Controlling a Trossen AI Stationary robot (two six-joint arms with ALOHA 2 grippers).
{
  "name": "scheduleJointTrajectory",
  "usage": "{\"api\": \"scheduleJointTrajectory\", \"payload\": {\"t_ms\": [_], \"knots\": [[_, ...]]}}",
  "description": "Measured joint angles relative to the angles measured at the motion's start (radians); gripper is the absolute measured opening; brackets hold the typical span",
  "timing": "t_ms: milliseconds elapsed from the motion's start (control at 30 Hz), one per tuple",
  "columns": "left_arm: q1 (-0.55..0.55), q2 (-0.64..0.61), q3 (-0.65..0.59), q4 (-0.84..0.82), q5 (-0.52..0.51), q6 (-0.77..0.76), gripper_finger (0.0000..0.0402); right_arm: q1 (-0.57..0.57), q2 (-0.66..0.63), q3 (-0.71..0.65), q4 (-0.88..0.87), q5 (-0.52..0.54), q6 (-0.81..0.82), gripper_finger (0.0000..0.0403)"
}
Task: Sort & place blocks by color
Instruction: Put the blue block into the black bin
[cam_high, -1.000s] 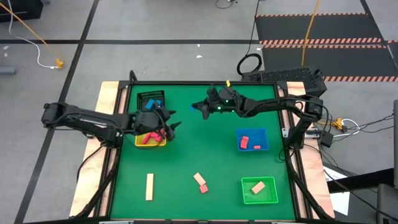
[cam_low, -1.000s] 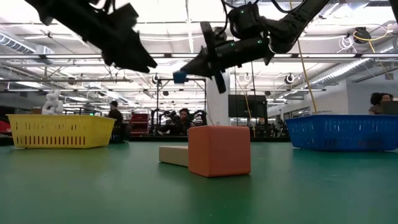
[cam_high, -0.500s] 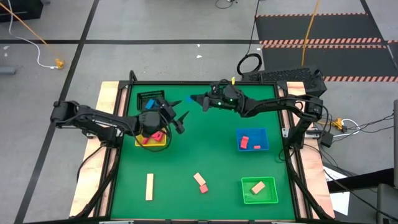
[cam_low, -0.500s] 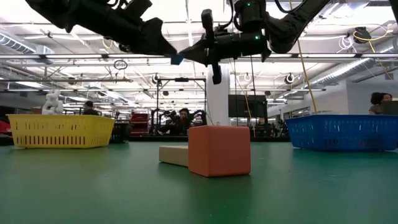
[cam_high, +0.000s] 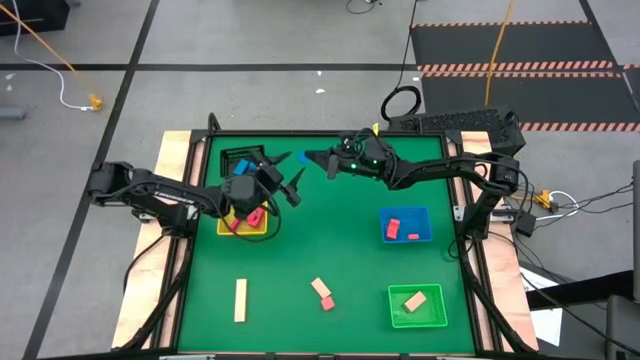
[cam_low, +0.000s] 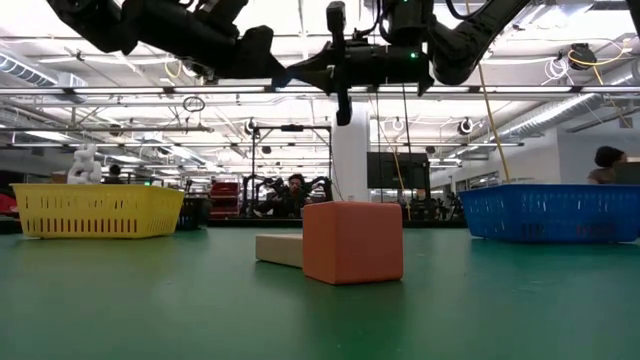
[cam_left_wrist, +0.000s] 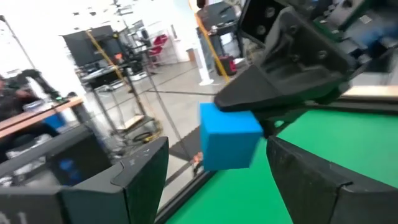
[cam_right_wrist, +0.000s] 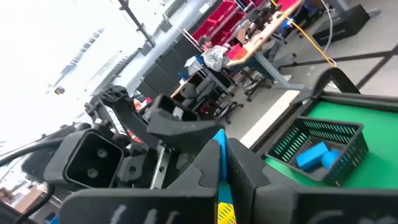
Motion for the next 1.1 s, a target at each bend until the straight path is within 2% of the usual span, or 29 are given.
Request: {"api": "scheduleJointTrajectory", "payload": {"t_ms": [100,533,667,800,967,1100], "knots": [[0.005,0.0,0.0,0.002,0.046,-0.031,0.0273,0.0,0.0,0.001,0.009,-0.001,0.001,0.0],[0.038,0.0,0.01,0.017,0.05,-0.033,0.0273,0.023,0.0,0.001,0.048,0.001,-0.002,0.0],[0.053,0.004,0.031,0.007,0.094,-0.034,0.0271,0.031,0.0,0.002,0.049,0.002,-0.004,0.0],[0.06,0.033,0.069,-0.025,0.109,-0.034,0.0239,0.032,0.0,0.001,0.041,0.001,-0.006,0.0],[0.062,0.063,0.101,-0.039,0.101,-0.036,0.015,0.031,0.0,0.0,0.042,0.006,-0.007,0.0],[0.062,0.065,0.105,-0.04,0.098,-0.054,0.0143,0.031,0.0,0.0,0.042,0.006,-0.002,0.0]]}}
